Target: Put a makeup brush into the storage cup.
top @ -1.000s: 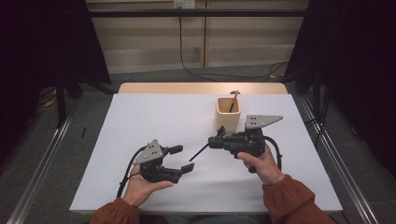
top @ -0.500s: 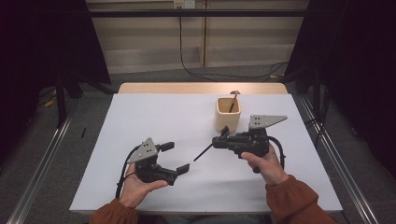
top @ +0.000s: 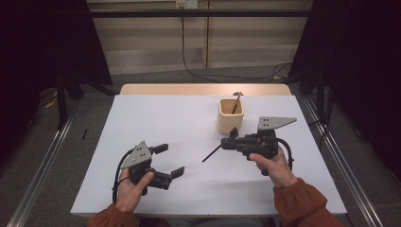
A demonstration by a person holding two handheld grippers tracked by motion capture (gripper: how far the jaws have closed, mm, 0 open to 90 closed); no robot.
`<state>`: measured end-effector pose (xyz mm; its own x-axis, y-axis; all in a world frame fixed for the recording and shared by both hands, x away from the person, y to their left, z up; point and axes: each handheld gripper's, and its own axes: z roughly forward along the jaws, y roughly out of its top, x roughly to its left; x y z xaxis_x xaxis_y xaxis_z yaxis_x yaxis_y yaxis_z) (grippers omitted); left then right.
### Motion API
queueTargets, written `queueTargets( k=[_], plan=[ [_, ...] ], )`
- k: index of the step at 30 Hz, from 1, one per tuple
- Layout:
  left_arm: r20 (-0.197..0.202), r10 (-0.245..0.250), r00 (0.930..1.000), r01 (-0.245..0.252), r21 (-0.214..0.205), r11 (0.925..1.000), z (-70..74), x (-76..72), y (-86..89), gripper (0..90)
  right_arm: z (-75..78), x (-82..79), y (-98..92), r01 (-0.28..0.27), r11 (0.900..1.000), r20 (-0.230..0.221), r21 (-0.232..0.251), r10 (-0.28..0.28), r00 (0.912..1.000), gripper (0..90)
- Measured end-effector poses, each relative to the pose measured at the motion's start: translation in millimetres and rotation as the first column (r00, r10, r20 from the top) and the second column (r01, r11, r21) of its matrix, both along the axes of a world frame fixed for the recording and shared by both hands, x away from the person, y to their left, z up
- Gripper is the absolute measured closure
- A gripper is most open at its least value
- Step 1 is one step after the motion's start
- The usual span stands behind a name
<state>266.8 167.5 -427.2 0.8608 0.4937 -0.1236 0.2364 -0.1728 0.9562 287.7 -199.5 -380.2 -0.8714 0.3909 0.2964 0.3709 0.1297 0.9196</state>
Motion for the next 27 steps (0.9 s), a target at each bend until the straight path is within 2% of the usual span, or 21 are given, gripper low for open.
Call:
queueTargets(
  k=[13,15,17,18,25,27],
  plan=[
    [0.005,0.065,0.9979,-0.065,0.0,0.9979,1.0,-8.0,23.5,2.2,2.2,0.2,-12.6,0.034,0.9994,0.006,-0.007,-0.034,0.9994,85.5],
    [0.023,0.078,0.9967,-0.078,0.0,0.9969,0.0,-11.5,25.4,2.3,2.7,0.7,-14.0,0.039,0.9992,0.006,-0.004,-0.039,0.9992,85.4],
    [0.013,0.062,0.998,-0.062,-0.002,0.9981,-0.8,-13.6,26.4,2.2,3.2,1.2,-16.3,0.046,0.9989,0.008,-0.006,-0.046,0.9989,85.5],
    [0.021,0.07,0.9973,-0.07,0.005,0.9975,-1.3,-15.3,27.1,2.2,3.5,1.2,-17.5,0.05,0.9987,0.009,-0.007,-0.05,0.9987,85.4],
    [0.008,0.084,0.9964,-0.084,-0.004,0.9965,-5.0,-17.5,36.8,2.0,7.0,2.9,-27.2,0.074,0.9972,0.011,-0.015,-0.074,0.9972,85.4],
    [0.016,0.094,0.9955,-0.094,0.007,0.9956,-7.1,-16.5,39.1,2.0,8.6,3.0,-29.5,0.081,0.9965,0.012,-0.021,-0.08,0.9967,85.4]
  ],
)
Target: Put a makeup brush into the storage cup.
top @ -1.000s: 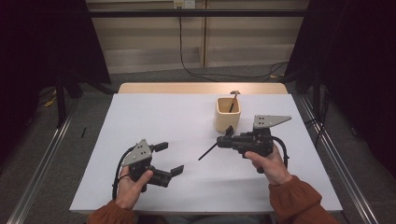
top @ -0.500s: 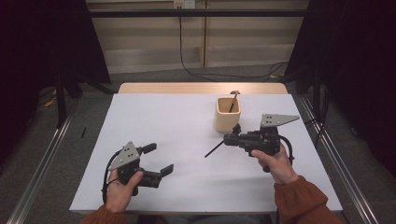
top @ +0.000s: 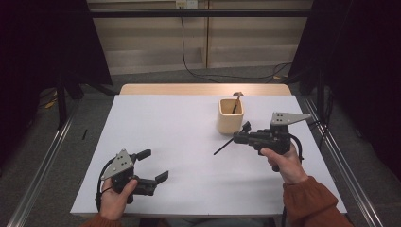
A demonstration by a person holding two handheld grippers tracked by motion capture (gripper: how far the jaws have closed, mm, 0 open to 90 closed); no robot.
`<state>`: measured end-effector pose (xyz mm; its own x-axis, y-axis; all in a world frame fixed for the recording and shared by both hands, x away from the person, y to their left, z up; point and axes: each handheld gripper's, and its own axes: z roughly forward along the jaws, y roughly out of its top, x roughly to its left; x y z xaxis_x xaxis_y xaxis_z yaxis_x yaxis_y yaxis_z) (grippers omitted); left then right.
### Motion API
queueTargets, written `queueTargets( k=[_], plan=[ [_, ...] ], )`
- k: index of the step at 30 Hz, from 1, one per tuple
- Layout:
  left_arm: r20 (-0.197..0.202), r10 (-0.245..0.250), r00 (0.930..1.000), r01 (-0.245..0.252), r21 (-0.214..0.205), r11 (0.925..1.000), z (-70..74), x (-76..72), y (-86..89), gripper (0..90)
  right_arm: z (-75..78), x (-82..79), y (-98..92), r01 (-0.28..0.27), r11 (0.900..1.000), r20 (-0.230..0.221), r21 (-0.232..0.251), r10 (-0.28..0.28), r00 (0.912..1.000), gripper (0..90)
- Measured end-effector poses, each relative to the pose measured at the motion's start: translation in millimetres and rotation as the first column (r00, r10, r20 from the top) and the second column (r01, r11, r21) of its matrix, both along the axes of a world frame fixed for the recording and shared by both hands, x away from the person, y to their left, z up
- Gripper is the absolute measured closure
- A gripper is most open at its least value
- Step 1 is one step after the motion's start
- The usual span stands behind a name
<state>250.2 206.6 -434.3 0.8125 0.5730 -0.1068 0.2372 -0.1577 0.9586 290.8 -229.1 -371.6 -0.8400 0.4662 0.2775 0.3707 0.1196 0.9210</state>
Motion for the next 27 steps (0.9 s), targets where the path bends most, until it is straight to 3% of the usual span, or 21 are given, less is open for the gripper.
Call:
queueTargets(
  k=[9,15,22,27],
  plan=[
    [-0.007,0.041,0.9991,-0.041,-0.025,0.9988,-1.8,-1.9,8.9,2.1,7.7,1.9,-15.0,0.045,0.9987,0.012,-0.025,-0.045,0.9989,85.4],
    [0.013,0.027,0.9996,-0.027,-0.012,0.9996,-0.5,-5.6,6.4,2.1,15.1,5.9,-22.8,0.067,0.9972,0.022,-0.032,-0.067,0.9975,85.4],
    [0.0,0.022,0.9997,-0.022,-0.005,0.9997,-2.9,-4.4,6.1,2.1,24.2,16.7,-29.6,0.103,0.9923,0.033,-0.068,-0.101,0.9943,85.4],
    [0.001,0.021,0.9998,-0.021,0.005,0.9998,-2.9,-5.5,5.2,2.1,32.3,19.7,-28.5,0.118,0.9906,0.054,-0.069,-0.114,0.992,85.4]
  ],
)
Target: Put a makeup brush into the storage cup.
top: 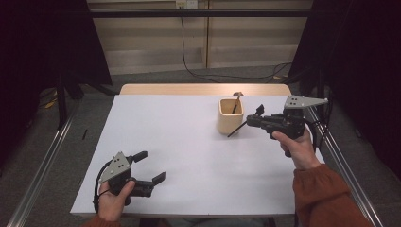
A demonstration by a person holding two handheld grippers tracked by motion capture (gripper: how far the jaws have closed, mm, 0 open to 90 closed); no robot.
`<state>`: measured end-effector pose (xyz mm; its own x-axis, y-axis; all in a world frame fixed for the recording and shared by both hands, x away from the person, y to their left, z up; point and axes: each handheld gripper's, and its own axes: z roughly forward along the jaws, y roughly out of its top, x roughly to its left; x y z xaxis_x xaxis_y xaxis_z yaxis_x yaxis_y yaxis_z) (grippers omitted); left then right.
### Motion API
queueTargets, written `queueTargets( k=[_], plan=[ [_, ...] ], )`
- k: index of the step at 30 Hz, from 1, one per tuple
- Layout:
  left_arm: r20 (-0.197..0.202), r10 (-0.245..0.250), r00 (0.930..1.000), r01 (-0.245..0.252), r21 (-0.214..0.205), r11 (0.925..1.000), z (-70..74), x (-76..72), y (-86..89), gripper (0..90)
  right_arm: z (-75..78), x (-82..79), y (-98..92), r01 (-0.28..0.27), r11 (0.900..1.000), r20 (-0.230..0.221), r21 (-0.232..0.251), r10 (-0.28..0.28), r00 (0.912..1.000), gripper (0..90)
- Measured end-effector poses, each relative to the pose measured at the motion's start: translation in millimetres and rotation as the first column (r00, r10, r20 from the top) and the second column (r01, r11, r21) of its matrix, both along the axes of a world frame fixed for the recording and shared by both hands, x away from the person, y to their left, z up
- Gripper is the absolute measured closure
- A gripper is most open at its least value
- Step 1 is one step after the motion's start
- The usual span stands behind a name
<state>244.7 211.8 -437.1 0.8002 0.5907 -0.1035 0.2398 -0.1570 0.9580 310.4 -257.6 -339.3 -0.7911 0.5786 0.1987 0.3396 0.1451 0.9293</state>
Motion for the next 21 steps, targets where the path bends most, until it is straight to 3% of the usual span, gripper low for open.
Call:
queueTargets(
  k=[12,21],
  plan=[
    [-0.002,-0.003,1.0,0.003,0.004,1.0,0.0,0.5,0.2,2.1,17.1,18.7,-5.0,0.04,0.9987,0.012,-0.033,-0.039,0.9992,85.4],
    [0.001,-0.006,1.0,0.006,0.005,1.0,0.5,0.1,0.3,2.1,27.0,31.5,-5.2,0.061,0.9977,0.026,-0.029,-0.061,0.9978,85.4]
  ],
)
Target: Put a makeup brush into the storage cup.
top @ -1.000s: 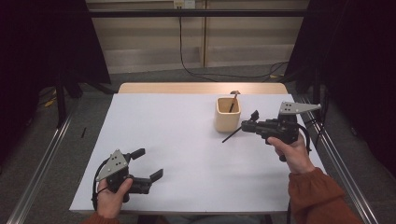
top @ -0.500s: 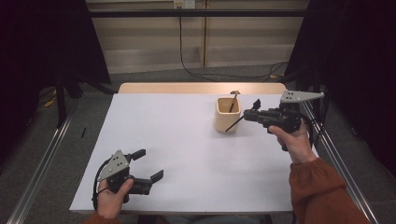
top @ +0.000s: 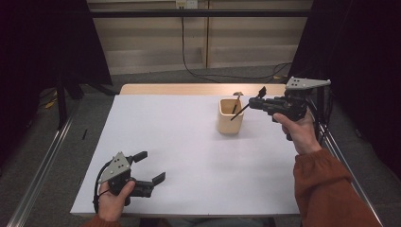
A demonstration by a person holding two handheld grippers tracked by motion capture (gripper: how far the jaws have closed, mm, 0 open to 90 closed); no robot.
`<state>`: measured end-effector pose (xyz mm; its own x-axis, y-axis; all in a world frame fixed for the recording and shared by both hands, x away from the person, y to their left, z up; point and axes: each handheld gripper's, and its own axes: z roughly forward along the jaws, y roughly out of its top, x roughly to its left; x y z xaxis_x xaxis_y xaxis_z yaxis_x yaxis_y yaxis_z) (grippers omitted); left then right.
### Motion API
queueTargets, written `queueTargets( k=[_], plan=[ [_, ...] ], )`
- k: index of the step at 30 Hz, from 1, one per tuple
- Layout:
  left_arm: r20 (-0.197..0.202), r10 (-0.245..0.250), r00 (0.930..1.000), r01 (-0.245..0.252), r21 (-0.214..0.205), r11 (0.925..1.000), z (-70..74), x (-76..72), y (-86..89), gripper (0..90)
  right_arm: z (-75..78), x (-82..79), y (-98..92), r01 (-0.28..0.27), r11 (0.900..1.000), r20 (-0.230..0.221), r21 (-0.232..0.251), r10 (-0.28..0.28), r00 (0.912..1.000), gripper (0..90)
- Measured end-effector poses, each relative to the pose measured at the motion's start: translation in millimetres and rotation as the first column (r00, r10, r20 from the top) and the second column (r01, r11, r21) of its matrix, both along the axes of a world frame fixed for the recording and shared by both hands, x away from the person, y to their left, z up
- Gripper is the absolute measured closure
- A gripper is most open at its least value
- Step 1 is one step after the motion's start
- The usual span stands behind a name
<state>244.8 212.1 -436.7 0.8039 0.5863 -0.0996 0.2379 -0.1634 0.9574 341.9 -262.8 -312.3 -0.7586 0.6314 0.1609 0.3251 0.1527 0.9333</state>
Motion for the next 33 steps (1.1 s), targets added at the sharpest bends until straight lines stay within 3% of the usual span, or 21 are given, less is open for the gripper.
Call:
queueTargets(
  k=[15,25,33],
  plan=[
    [0.003,-0.012,0.9999,0.012,-0.003,0.9999,0.7,-0.2,0.7,2.1,15.8,16.8,9.8,0.032,0.9981,0.025,-0.053,-0.031,0.9992,85.4],
    [0.0,-0.013,0.9999,0.013,-0.004,0.9999,0.5,-0.1,0.5,2.1,15.9,37.9,11.0,0.063,0.9924,-0.039,-0.106,-0.067,0.997,85.4],
    [-0.002,-0.016,0.9999,0.016,-0.015,0.9998,0.8,0.7,1.1,2.1,11.2,52.1,12.5,0.082,0.9887,-0.065,-0.125,-0.091,0.9937,85.3]
  ],
)
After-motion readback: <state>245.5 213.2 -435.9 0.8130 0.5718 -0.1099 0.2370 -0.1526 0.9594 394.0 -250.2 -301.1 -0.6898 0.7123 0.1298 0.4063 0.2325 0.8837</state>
